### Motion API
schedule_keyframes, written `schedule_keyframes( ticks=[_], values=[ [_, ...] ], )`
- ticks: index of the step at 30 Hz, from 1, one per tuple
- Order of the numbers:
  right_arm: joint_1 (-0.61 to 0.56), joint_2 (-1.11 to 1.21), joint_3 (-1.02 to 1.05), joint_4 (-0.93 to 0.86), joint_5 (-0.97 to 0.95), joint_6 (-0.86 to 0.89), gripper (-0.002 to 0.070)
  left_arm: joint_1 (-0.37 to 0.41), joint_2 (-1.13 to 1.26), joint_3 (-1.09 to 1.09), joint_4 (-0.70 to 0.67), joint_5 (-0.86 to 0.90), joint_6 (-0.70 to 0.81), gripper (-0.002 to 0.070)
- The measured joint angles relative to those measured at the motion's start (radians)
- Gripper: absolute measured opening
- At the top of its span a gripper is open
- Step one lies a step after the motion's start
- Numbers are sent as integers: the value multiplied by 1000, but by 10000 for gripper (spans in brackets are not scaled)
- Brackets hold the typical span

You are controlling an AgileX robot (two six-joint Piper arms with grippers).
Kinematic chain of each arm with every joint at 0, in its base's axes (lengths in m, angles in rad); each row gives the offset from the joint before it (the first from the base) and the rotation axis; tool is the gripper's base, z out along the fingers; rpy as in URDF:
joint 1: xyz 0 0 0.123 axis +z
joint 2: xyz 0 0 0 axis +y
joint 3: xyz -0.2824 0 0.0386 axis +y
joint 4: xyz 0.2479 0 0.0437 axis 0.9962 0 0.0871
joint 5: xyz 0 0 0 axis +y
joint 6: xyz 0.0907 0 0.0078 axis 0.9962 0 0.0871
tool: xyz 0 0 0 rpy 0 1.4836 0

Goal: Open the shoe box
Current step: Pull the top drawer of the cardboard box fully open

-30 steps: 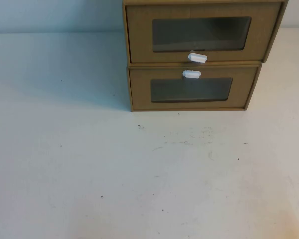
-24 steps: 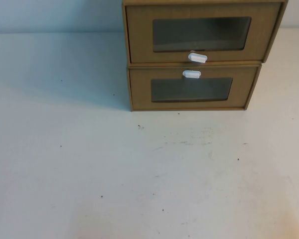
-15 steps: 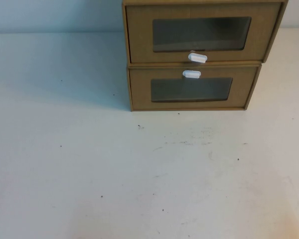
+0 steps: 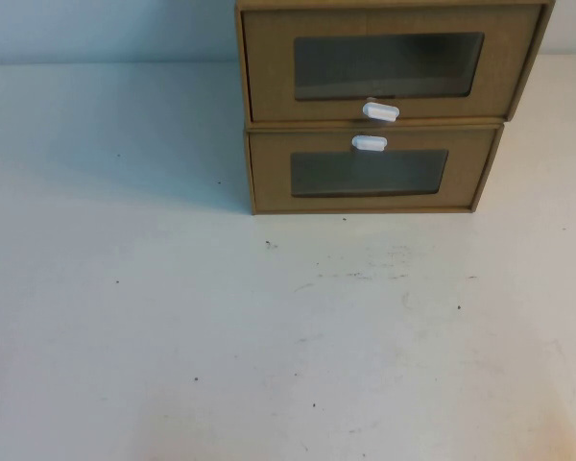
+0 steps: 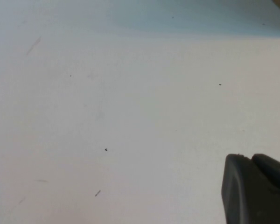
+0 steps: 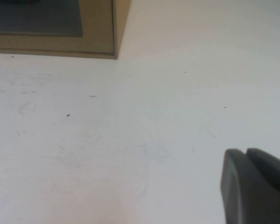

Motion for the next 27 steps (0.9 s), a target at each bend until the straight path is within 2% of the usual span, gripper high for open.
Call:
schedule_keyframes(
  ticks=[16, 24, 27],
  values=[
    [0, 0, 0, 0, 0, 0, -14, 0, 0, 0, 2, 0, 0, -4],
    [0, 0, 0, 0, 0, 0, -14, 0, 0, 0, 57, -11, 0, -4],
    [0, 0, 0, 0, 0, 0, -14, 0, 0, 0, -16, -47, -56, -4]
  ],
)
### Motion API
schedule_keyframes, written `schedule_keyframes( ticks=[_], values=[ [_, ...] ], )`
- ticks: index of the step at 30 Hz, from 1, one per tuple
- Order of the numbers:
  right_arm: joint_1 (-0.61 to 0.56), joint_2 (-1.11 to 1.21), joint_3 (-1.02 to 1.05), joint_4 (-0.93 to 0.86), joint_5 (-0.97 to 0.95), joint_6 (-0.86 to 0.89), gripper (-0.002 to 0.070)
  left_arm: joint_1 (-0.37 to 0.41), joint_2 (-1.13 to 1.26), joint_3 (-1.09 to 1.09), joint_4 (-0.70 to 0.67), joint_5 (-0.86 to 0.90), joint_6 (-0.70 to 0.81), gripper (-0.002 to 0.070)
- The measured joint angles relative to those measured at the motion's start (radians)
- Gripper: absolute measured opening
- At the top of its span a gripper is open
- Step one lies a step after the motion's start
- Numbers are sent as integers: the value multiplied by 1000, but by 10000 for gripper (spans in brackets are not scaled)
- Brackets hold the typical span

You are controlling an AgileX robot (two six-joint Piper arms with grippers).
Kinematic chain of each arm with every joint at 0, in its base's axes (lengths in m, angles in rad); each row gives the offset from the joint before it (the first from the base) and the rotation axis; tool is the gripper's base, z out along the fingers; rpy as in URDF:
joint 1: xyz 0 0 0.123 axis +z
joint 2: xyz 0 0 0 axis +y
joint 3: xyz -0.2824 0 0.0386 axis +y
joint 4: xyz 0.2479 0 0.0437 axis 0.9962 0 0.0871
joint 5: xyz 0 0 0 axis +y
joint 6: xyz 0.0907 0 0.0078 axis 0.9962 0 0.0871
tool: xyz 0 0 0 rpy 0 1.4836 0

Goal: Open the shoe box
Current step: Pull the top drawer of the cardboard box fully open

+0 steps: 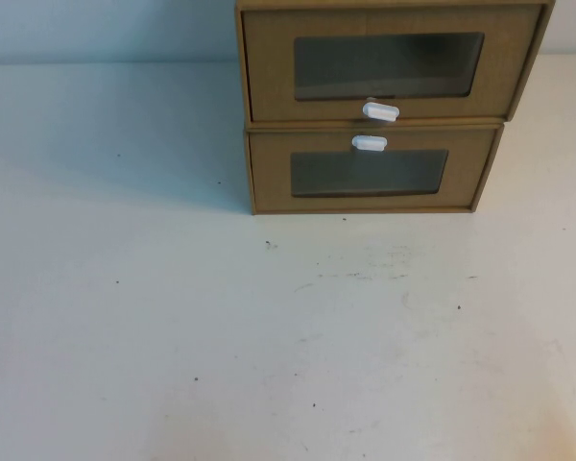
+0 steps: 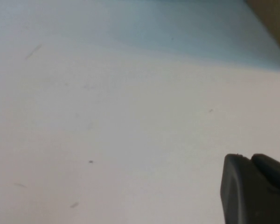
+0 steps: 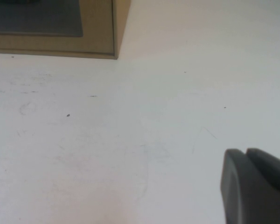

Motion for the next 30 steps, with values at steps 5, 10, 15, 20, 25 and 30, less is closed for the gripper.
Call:
schedule_keyframes(
  ticks=[5, 10, 15, 20, 25, 30],
  values=[
    [0, 0, 0, 0, 0, 0, -14, 0, 0, 0, -185, -49, -114, -4],
    [0, 0, 0, 0, 0, 0, -14, 0, 0, 0, -320, -132, -152, -4],
    [0, 0, 0, 0, 0, 0, -14, 0, 0, 0, -464, -269, -169, -4],
    [0, 0, 0, 0, 0, 0, -14, 0, 0, 0, -490, -370, -174, -4],
    [0, 0, 0, 0, 0, 0, -14, 0, 0, 0, -495, -402, -174, -4],
    [0, 0, 0, 2, 0, 0, -14, 0, 0, -12, -488, -283, -166, -4]
  ],
)
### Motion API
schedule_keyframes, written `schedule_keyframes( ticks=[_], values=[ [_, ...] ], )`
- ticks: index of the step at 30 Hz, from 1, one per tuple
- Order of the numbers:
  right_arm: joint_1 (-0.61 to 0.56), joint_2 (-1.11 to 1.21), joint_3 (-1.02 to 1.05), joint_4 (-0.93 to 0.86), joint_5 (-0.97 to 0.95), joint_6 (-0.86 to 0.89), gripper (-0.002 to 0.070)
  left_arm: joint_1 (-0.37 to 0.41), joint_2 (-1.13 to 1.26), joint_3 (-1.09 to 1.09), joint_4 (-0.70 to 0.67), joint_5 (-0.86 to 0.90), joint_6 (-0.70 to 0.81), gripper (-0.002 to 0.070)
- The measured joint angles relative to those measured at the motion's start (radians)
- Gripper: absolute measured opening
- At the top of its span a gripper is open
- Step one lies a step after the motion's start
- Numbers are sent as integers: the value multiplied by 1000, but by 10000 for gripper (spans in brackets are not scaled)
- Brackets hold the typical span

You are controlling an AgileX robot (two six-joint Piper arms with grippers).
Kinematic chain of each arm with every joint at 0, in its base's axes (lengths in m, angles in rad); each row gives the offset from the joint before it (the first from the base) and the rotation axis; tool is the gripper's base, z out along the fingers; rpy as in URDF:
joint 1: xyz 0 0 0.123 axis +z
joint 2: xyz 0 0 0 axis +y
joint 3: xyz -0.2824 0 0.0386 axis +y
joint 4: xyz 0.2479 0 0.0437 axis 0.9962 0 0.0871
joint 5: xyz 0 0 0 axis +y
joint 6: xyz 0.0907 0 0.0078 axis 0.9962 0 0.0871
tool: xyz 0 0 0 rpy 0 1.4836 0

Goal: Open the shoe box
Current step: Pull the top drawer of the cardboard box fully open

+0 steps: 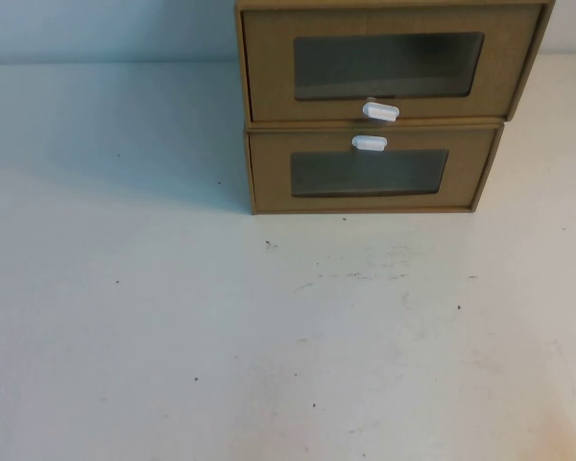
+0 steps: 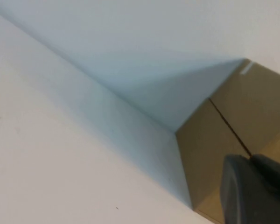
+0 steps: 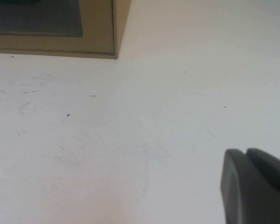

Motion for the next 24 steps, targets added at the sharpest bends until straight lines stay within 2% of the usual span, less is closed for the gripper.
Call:
schedule_keyframes(
  ticks=[5, 10, 15, 21, 24],
  values=[
    [0, 0, 0, 0, 0, 0, -14, -37, 21, -161, 11, 220, 65, -4],
    [0, 0, 0, 0, 0, 0, -13, -77, 224, -374, 20, 449, 153, -4],
    [0, 0, 0, 0, 0, 0, -13, -85, 549, -604, 7, 617, 377, -4],
    [0, 0, 0, 0, 0, 0, -14, -85, 937, -944, -107, 778, 702, -4],
    [0, 0, 0, 0, 0, 0, -14, -85, 1136, -1163, -130, 869, 786, -4]
  ],
)
